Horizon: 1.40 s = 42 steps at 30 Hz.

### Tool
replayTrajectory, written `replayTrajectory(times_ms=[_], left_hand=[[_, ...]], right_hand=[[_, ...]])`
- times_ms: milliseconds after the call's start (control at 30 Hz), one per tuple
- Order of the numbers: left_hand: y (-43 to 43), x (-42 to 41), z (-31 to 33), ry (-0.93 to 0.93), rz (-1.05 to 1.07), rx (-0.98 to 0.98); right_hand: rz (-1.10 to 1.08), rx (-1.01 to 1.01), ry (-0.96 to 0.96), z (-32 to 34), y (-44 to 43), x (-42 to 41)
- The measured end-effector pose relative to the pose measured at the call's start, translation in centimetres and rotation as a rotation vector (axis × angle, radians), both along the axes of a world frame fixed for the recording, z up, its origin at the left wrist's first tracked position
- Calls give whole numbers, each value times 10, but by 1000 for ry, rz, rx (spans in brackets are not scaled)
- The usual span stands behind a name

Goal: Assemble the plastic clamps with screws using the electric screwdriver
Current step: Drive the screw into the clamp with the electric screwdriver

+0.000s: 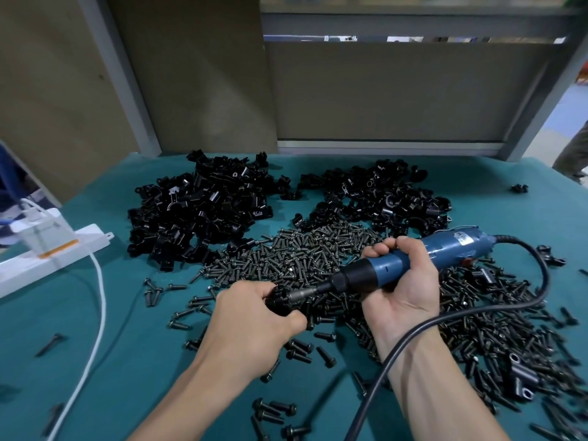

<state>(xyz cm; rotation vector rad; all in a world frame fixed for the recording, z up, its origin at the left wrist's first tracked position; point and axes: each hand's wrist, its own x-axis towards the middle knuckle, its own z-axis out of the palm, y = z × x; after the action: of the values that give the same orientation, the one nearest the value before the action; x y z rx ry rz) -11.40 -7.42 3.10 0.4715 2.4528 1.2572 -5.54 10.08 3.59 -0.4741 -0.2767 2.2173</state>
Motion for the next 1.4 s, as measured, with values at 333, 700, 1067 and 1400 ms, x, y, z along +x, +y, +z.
replayTrajectory(times_ms=[333, 700, 1067, 1400], left_hand=[[0, 1, 1, 11, 22, -3], [-1, 1, -1, -2, 25, -12], [1, 0, -3, 9, 36, -12], [2, 0, -5, 68, 54, -22]], right_hand=[[8, -12, -11, -1, -2, 0], [28, 6, 3, -4, -2, -2], [51, 16, 4, -8, 0, -3], [58, 3, 3, -8, -1, -3]])
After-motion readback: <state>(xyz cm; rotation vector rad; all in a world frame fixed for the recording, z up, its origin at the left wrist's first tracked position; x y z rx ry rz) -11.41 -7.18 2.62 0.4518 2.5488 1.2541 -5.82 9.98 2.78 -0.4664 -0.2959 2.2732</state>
